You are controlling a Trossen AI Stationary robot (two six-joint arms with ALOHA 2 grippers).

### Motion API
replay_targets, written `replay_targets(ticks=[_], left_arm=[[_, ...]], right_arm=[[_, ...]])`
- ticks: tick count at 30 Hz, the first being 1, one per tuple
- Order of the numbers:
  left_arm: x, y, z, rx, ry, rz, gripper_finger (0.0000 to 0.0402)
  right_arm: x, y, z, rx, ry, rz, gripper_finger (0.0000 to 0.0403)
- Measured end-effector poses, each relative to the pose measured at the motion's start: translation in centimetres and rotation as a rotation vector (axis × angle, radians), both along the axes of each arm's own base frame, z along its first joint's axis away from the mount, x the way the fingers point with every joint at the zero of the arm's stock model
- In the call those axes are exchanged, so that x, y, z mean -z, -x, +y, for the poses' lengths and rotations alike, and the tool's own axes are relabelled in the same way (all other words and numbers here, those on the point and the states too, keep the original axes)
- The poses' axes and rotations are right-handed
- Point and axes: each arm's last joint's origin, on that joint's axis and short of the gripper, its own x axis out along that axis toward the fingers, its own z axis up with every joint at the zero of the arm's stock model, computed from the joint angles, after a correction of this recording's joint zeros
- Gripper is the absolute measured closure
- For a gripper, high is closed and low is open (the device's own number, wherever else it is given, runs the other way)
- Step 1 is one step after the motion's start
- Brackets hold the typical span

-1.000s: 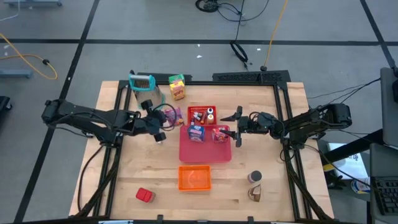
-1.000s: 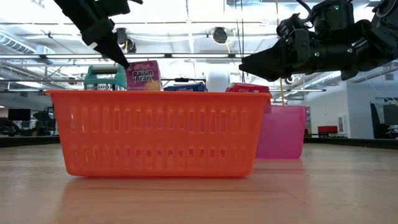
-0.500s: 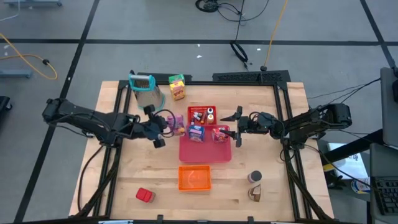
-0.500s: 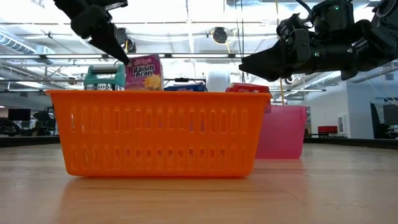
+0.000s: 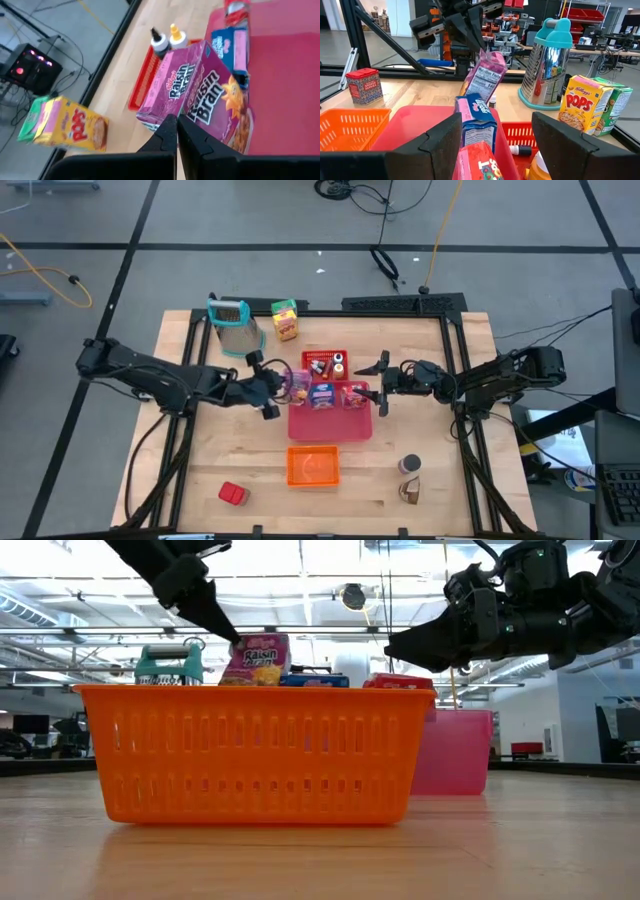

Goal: Pick & Place Kitchen Items
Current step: Put the violet cereal box into the pink bin

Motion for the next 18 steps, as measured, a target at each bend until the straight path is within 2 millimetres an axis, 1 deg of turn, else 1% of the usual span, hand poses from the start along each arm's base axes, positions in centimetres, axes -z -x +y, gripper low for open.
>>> replay_targets(ticks=[12, 18], left_arm=[[-0.5, -0.6, -0.2, 0.022, 0.003, -0.071, 0.0401], [-0.2, -1.5, -0.4, 0.054, -0.009, -0.093, 0.0401]], right_arm=[[0.0, 0.0, 0.0, 0.000, 0.000, 0.002, 0.0169], [0.0, 0.0, 0.0, 0.000, 0.000, 0.002, 0.0169]])
